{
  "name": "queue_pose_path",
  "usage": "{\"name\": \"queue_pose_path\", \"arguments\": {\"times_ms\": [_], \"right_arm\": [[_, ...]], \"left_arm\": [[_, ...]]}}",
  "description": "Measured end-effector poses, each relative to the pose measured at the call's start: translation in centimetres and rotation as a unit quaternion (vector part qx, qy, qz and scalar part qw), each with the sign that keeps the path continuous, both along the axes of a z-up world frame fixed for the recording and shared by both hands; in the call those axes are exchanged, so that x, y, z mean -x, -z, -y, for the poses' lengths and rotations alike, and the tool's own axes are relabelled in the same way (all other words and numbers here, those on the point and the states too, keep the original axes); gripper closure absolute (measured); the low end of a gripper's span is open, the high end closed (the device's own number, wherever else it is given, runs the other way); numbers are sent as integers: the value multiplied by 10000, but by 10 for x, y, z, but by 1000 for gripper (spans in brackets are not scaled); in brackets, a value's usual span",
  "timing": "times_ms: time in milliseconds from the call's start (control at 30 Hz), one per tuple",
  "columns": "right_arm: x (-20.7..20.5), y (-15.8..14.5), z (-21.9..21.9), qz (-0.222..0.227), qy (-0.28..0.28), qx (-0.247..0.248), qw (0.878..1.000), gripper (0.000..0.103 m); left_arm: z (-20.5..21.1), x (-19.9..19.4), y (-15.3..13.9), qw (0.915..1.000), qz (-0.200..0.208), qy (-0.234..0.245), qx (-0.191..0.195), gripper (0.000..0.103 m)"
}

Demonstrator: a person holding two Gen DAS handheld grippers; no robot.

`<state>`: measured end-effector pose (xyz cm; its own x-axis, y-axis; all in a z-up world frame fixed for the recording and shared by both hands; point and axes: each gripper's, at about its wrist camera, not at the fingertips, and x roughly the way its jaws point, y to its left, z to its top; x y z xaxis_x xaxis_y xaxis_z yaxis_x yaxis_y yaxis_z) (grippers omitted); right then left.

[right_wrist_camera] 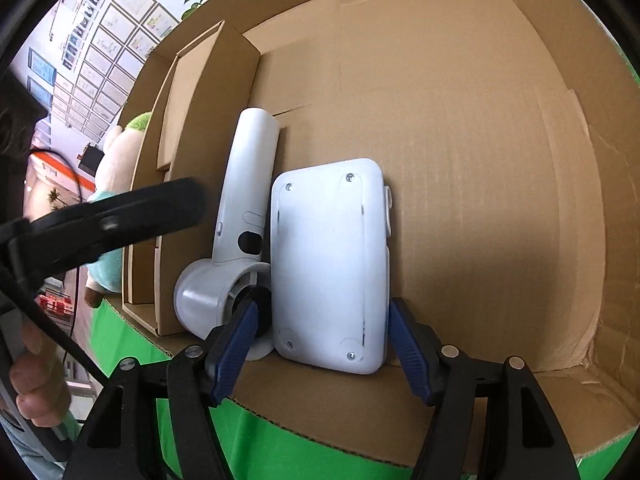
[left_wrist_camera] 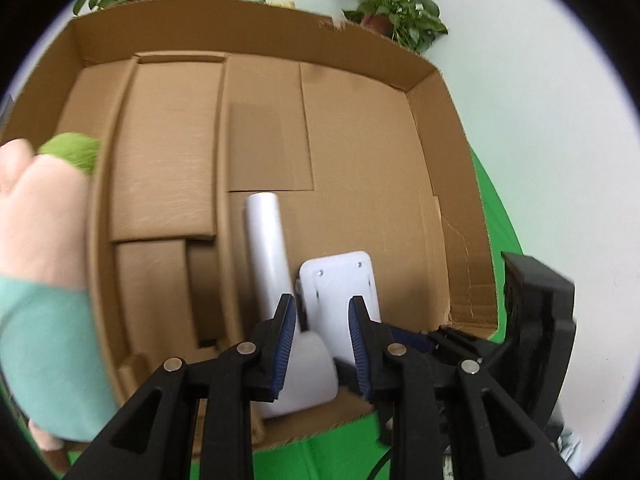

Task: Organize objects
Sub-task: 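Set the white device beside the hair dryer and open the right gripper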

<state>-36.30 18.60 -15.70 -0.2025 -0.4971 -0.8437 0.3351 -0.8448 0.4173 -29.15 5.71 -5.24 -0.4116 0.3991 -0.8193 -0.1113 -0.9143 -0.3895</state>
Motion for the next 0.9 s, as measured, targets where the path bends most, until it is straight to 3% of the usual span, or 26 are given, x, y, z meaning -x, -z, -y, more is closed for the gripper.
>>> {"name": "queue_pose_path", "arguments": {"times_ms": [100,267,367,433,467,500,533,567,633,700,767,900], "right_arm": [[-4,-8,-3,-133,63,77,9999,38],[-8,0,1,-222,11,-246,9995,54],[-8,-3,-1,-275,113,-214,9993,56],[-15,-15,-6,-568,310,-327,9974,55],[-22,-26,-8,-855,420,-442,9945,44],[-29,-36,-10,-1095,470,-500,9916,34],[-38,-45,-15,-1336,500,-516,9884,12],[-50,-57,-14,-1686,503,-493,9832,1],[-73,-71,-18,-2128,486,-539,9744,1],[-98,-78,-25,-2489,596,-742,9638,1],[-118,-83,-25,-2693,719,-792,9571,1],[-161,-101,-41,-3014,952,-867,9448,1]], "left_arm": [[10,-13,-5,9998,-187,-60,97,77],[18,-31,-11,9983,-552,-149,130,77],[16,-46,-16,9951,-883,-240,374,77],[16,-59,-24,9907,-1207,-324,543,76],[15,-67,-28,9870,-1407,-388,679,73],[15,-74,-32,9831,-1567,-463,827,57],[14,-84,-37,9772,-1751,-600,1044,33],[13,-97,-42,9672,-1989,-887,1307,23],[12,-123,-51,9439,-2560,-1355,1585,16],[4,-139,-53,9314,-2841,-1441,1763,15],[0,-151,-53,9244,-2988,-1534,1806,15],[2,-162,-53,9236,-2960,-1656,1785,15]]}}
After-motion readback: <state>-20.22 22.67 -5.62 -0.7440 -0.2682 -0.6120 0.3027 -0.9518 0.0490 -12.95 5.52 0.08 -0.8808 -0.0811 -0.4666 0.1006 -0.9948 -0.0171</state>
